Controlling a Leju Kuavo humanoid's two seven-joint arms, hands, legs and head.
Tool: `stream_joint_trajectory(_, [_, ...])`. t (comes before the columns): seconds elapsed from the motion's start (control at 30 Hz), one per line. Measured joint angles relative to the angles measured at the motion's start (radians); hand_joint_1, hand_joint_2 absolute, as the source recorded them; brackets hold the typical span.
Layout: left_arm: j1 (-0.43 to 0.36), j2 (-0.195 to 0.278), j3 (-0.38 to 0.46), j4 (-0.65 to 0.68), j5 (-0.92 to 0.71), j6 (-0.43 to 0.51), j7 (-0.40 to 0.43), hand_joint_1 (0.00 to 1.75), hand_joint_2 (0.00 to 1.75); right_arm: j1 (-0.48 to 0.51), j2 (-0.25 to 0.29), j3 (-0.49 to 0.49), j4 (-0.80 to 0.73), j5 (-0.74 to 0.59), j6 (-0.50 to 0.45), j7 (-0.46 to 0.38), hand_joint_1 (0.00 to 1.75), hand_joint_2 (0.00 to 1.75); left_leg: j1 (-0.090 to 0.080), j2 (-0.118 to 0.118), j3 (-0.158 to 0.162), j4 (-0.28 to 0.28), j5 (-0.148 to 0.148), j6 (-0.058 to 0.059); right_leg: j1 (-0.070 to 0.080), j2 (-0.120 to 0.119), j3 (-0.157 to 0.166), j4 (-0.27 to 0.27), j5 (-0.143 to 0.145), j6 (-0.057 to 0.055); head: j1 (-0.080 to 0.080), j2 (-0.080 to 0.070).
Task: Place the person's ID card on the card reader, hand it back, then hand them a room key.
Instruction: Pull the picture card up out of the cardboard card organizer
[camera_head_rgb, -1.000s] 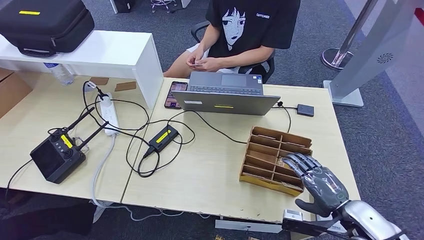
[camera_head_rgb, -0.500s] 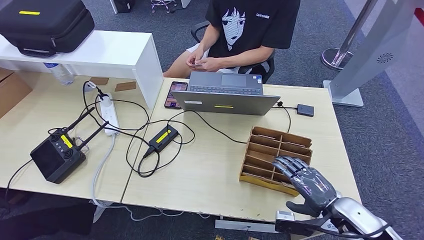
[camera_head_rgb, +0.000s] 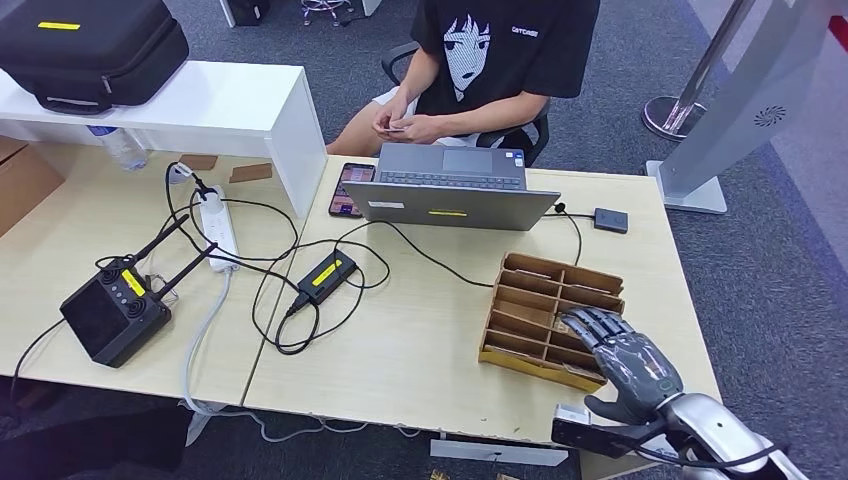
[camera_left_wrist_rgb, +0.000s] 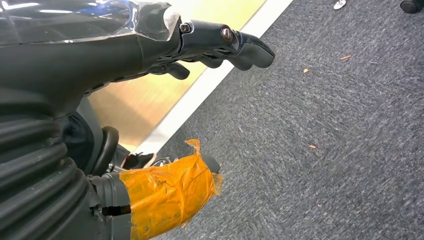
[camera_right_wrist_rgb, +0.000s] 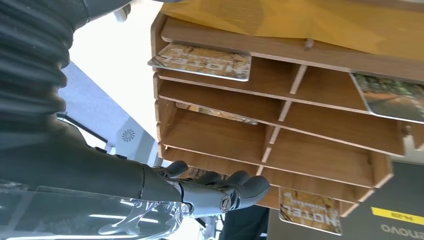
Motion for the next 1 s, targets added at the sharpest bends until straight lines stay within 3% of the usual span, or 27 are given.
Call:
stream_joint_trajectory(0.6, [0.000, 0.000, 0.000, 0.000, 0.003, 0.000, 0.001, 0.00, 1.75, 0.021, -0.025, -0.029, 0.001, -0.021, -0.012, -0.002, 0.03, 1.75, 0.000, 0.000, 0.000, 0.000, 0.000, 0.000, 0.000, 0.000, 0.000, 0.000, 0.000, 0.000, 0.000, 0.000])
stream_joint_trajectory(0.63, [0.000, 0.000, 0.000, 0.000, 0.003, 0.000, 0.001, 0.00, 1.75, 0.021, -0.025, -0.030, 0.001, -0.021, -0.012, -0.002, 0.27, 1.75, 0.000, 0.000, 0.000, 0.000, 0.000, 0.000, 0.000, 0.000, 0.000, 0.000, 0.000, 0.000, 0.000, 0.000])
stream_joint_trajectory(0.73, [0.000, 0.000, 0.000, 0.000, 0.003, 0.000, 0.001, 0.00, 1.75, 0.021, -0.026, -0.030, -0.001, -0.027, -0.011, -0.010, 1.32, 1.75, 0.000, 0.000, 0.000, 0.000, 0.000, 0.000, 0.000, 0.000, 0.000, 0.000, 0.000, 0.000, 0.000, 0.000])
stream_joint_trajectory(0.77, [0.000, 0.000, 0.000, 0.000, 0.003, 0.000, 0.001, 0.00, 1.75, 0.021, -0.026, -0.030, -0.002, -0.032, -0.010, -0.015, 1.45, 1.75, 0.000, 0.000, 0.000, 0.000, 0.000, 0.000, 0.000, 0.000, 0.000, 0.000, 0.000, 0.000, 0.000, 0.000])
stream_joint_trajectory(1.0, [0.000, 0.000, 0.000, -0.002, 0.001, 0.000, 0.002, 0.00, 1.75, 0.021, -0.026, -0.029, -0.009, -0.039, -0.006, -0.036, 1.35, 1.75, 0.000, 0.000, 0.000, 0.000, 0.000, 0.000, 0.000, 0.000, 0.000, 0.000, 0.000, 0.000, 0.000, 0.000])
